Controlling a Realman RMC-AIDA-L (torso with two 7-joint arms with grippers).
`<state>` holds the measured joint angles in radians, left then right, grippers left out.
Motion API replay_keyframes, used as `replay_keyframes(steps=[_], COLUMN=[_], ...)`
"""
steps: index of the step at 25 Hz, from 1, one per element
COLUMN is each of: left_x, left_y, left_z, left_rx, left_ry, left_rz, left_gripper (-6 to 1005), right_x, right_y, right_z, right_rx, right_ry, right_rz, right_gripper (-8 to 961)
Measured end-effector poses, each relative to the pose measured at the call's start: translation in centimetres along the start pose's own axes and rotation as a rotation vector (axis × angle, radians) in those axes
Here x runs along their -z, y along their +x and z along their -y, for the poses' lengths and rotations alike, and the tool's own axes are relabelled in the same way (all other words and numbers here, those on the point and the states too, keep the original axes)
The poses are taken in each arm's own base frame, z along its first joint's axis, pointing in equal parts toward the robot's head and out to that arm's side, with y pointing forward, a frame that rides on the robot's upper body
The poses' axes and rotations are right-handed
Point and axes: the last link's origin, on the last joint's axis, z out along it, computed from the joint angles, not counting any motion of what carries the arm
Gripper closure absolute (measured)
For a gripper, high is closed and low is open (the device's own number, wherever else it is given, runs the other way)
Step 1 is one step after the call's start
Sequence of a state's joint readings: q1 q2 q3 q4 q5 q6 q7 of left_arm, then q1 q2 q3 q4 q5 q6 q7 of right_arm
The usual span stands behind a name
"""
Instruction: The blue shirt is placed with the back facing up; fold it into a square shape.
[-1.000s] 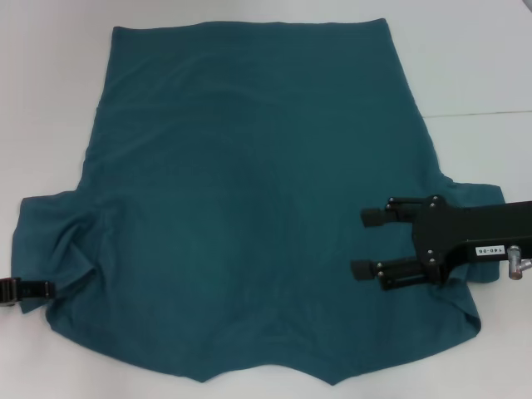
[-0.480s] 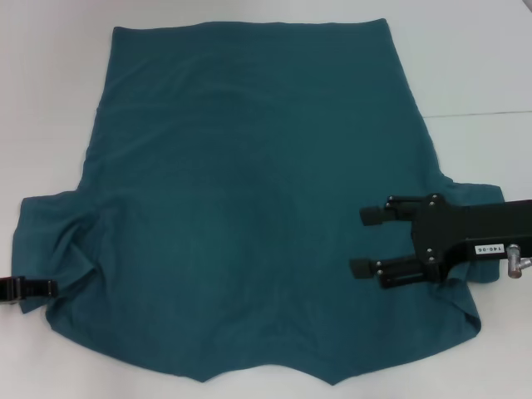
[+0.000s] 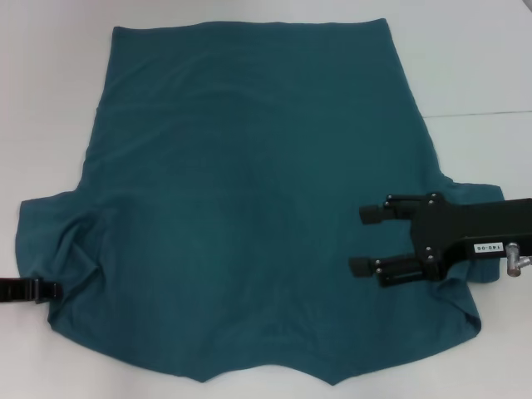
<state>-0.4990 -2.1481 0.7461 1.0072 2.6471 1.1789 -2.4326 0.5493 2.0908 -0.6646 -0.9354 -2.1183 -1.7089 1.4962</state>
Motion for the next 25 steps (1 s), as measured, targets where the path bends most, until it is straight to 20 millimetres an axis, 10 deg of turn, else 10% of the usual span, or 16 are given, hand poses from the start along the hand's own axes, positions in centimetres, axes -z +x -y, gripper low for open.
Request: replay_keyframes(steps=[15, 25], left_x=[0.8, 2.3], left_y=[1.1, 2.6], left_z=[-0.9, -1.4], left_rx=[-0.008, -0.03], left_ry=[-0.035, -0.069], left_rz=[-0.034, -0.033], left_gripper=[918, 925], right_x=[0.5, 1.5], right_y=[-0.1, 1.0], right_z=[-0.1, -0.5], right_rx=[-0.013, -0.017], right_ry=[0.017, 0.05], right_rz=[0.054, 0.107], right_gripper=[36, 36])
